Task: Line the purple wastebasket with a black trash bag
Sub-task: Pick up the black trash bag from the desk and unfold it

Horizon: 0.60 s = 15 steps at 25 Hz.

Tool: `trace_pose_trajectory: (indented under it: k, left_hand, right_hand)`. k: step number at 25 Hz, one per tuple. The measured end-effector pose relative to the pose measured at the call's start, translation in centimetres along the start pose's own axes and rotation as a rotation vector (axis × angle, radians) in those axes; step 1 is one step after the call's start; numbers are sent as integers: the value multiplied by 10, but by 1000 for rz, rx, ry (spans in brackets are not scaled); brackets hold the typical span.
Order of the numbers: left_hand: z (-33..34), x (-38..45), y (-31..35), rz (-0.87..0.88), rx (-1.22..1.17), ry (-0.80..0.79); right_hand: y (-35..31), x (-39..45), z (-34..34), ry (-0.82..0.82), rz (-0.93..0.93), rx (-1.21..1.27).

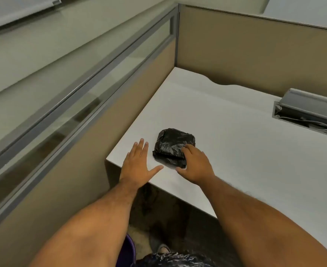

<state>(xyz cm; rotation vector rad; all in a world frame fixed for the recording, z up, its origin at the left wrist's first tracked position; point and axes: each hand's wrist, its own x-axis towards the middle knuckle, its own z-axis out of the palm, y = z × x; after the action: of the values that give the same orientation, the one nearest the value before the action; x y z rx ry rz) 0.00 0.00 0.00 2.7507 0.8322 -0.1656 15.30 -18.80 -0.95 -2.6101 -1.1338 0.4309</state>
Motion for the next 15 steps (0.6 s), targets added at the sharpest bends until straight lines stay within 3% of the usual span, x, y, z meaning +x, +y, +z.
trace_pose_trajectory:
  k: [4,10,15]
  left_hand:
    - [22,-2,-19,-50,-85,-88]
    - [48,-8,-26,-107,-246,-132]
    - [47,3,-18,-149,-581,-157]
  right_hand:
    - [-13,19,16,-141,83,-91]
    - [-22,39,30,-183,56,-131]
    - [-22,42,24,-63,48,-19]
